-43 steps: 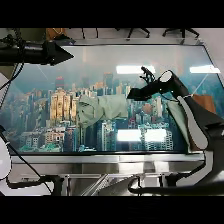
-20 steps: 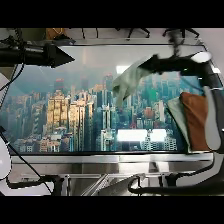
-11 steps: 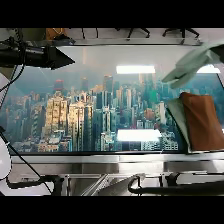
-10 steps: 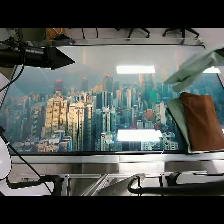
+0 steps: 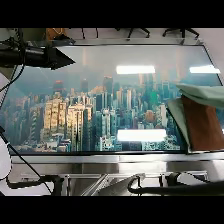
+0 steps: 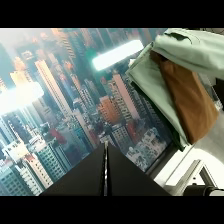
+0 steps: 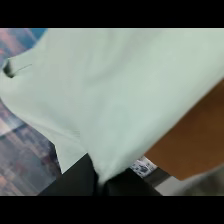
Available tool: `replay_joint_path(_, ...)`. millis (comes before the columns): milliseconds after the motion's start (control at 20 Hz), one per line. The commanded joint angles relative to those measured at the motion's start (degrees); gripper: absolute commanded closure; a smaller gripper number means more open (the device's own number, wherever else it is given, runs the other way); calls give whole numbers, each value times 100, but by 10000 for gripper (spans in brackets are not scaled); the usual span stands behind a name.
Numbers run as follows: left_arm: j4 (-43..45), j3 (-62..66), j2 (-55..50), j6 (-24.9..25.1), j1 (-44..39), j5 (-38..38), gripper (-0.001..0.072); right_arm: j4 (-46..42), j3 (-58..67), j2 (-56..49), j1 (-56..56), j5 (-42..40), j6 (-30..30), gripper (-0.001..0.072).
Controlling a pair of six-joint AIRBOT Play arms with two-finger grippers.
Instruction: Fold the shirts.
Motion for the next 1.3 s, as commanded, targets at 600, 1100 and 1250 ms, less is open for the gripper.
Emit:
replay_joint_path(600,11,0,-4,79,-4,-278,692,-953,-1517,149,149,199,-549,215)
replay_joint_path(1100,57,-721,448,17,-173,-299,692,461,-2210,459,3429,-2118,-743,697)
replay_joint_path(1250,48,-2124,1202,295,-315,177,692,216,-3206,901,4776,-3029,-743,697)
